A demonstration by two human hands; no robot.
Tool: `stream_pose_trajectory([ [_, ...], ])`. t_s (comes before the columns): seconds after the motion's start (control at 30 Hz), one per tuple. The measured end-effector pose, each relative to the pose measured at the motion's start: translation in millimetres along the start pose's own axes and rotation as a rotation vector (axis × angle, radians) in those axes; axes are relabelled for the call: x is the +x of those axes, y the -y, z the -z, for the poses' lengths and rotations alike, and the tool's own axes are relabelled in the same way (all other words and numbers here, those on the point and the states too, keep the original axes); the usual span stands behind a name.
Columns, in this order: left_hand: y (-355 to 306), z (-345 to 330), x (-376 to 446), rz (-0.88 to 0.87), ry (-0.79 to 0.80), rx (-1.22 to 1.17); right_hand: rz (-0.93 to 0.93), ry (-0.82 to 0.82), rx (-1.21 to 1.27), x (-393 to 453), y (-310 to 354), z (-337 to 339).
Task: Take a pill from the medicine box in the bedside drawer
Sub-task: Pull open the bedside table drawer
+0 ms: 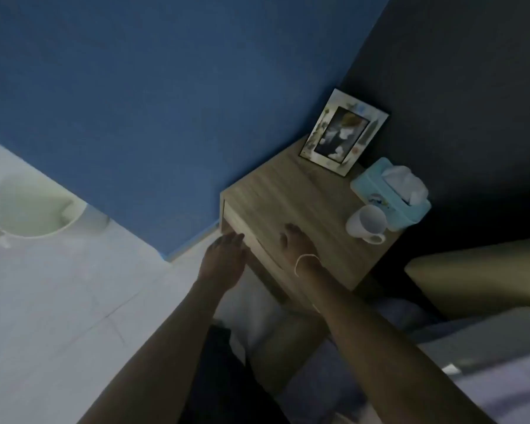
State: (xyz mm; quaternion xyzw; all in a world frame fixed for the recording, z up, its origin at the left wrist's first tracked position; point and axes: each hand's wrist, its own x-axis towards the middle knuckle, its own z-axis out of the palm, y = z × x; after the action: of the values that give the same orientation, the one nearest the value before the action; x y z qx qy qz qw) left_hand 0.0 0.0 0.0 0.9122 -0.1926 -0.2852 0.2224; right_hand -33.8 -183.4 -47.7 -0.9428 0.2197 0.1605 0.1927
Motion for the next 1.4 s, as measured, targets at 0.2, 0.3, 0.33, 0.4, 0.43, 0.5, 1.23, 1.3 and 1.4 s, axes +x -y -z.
stream_pose_trajectory([
  [0.2,14.2,-61.4,35.4,-0.051,-0.085,0.142,0.109,-0.016,-0.098,31.0,-35.5,-46.7],
  [0.3,18.8,-99.5,44.2,-0.026,-0.169,0.164,0.237,-0.12,-0.143,48.1,-56.9,-69.1],
  [0.33,19.6,-109.7,45.6,-0.019,-0.204,0.174,0.266,-0.152,-0.139,54.0,-62.3,-73.1],
  [0.4,23.5,-135.8,40.0,0.011,-0.283,0.192,0.342,-0.179,-0.115,59.4,-69.7,-86.0],
  [0.43,25.5,-148.1,35.3,0.035,-0.312,0.183,0.378,-0.186,-0.094,60.2,-73.6,-92.1],
  [0.5,30.3,-170.2,28.5,0.074,-0.362,0.12,0.436,-0.228,-0.082,60.9,-79.9,-100.6],
  [1.23,35.1,-244.6,128.1,0.085,-0.481,-0.366,0.53,-0.407,-0.055,73.1,-96.2,-119.6],
  [1.3,33.6,-243.7,133.7,0.074,-0.491,-0.399,0.526,-0.4,-0.047,72.7,-96.3,-119.6],
  [1.4,33.3,-242.7,138.1,0.072,-0.504,-0.412,0.521,-0.391,-0.045,72.6,-95.8,-119.4],
])
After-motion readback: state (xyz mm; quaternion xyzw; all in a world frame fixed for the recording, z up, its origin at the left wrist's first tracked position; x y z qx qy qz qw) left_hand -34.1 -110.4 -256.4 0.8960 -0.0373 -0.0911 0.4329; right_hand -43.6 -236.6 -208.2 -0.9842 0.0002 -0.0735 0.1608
